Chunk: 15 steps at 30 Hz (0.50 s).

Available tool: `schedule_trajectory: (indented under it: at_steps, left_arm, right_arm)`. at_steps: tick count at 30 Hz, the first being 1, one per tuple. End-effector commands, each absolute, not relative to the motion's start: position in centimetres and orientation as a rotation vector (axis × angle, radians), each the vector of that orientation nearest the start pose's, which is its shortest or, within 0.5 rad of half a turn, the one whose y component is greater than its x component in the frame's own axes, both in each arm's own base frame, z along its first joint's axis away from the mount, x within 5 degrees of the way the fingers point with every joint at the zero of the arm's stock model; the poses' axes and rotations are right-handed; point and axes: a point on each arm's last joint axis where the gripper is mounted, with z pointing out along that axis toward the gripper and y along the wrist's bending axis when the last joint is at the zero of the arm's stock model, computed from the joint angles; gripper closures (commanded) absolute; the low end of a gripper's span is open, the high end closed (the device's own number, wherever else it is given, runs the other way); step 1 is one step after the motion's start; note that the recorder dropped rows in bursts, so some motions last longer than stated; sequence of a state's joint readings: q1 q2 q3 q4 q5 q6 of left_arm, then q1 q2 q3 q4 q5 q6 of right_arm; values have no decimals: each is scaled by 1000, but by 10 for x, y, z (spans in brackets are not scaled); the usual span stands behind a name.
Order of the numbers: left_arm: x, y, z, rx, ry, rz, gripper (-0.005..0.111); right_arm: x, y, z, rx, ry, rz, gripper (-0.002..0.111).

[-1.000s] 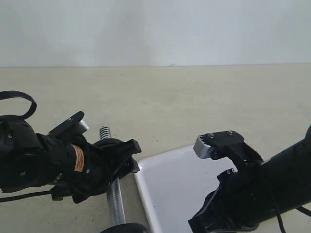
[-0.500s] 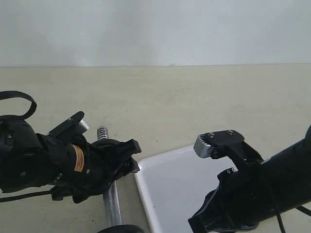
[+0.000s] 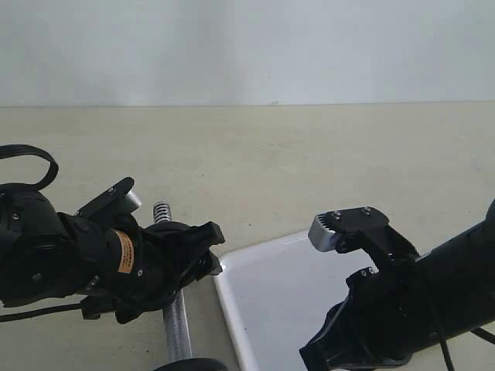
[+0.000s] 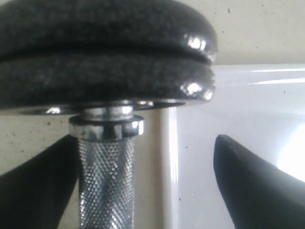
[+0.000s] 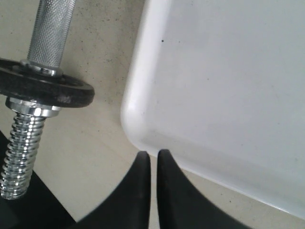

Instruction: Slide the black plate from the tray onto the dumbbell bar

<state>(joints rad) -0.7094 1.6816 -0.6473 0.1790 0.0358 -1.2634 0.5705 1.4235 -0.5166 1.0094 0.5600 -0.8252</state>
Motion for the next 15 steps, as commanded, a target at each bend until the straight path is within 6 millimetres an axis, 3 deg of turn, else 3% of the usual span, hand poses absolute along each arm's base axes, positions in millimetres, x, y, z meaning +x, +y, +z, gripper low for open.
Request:
schedule_trajectory:
  at_steps: [1,15]
  left_arm:
    - [218,-186,134,-492,2642,-644,34]
    - [217,-185,134,-477,2647,-633,34]
  right_arm:
    - [160,151,166,-777,2667,818,107]
    - [161,151,166,-764,2663,812,107]
